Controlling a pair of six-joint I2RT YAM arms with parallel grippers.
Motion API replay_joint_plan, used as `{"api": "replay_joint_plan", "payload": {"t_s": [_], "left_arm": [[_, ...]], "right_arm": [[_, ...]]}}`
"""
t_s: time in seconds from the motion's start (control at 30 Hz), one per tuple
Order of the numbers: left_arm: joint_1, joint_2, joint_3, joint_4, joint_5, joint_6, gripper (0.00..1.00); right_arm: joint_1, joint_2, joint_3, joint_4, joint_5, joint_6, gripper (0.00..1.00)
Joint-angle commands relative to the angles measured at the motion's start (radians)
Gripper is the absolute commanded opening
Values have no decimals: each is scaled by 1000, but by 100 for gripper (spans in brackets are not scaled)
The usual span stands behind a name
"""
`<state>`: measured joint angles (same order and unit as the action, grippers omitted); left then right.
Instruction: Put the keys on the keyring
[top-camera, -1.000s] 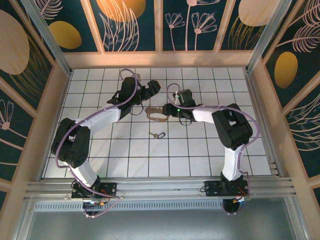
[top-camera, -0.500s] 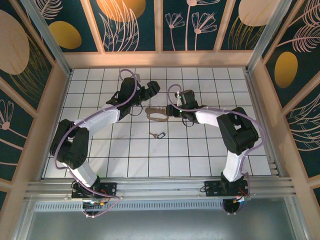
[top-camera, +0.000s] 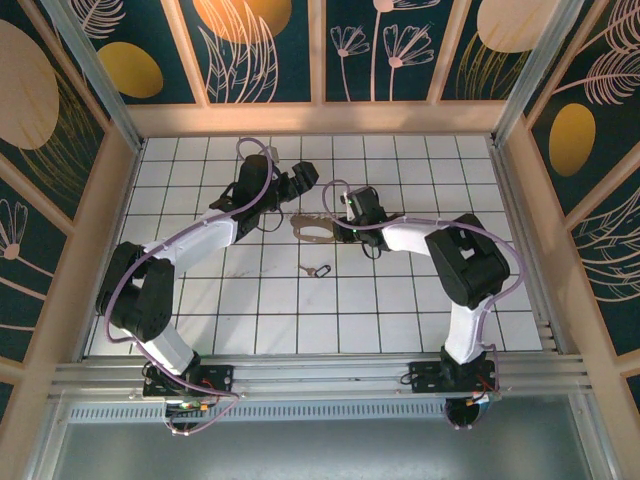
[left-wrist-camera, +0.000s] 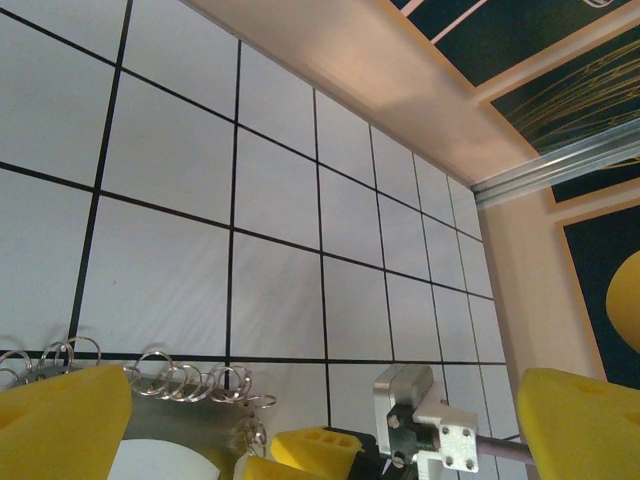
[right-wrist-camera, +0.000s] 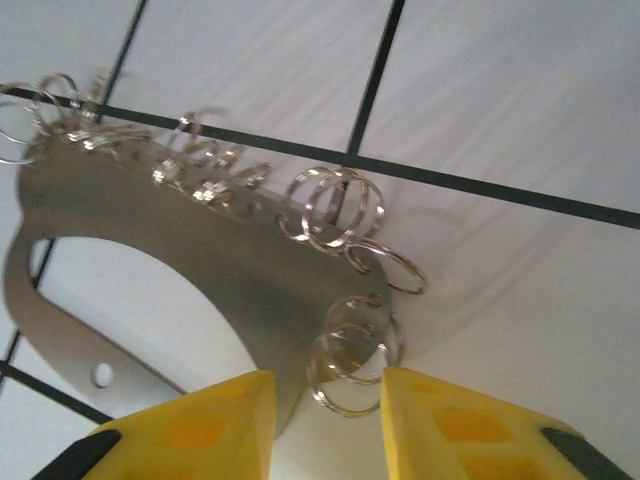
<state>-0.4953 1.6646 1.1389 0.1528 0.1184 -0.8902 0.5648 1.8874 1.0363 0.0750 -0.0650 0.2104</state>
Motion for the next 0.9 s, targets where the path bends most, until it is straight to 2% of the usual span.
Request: {"api": "replay_joint_plan", "payload": {"t_s": [0.0,0.07,0.17,0.37,0.7,0.87], "left_arm": [[4,-35,-6,-7,-16,26,99],[4,-34,-5,-7,-16,26,99],[4,-34,-5,-7,-16,27,99],[4,-31,-4,-5,-13,25,99],[4,-26,4,-4,-10,22,99],[4,-23,10,-9,-8,24,99]], "right_arm": [[12,9,21,-28,33,-26,33],[15,-8,13,-31,37,-19,34],[15,-39,-8,-30,30,-1,41],[16,-83,-47,-25,-15,23,73],[12,-52,-36,4,-173,64,70],[12,-28,-14,2,-196,73,68]]}}
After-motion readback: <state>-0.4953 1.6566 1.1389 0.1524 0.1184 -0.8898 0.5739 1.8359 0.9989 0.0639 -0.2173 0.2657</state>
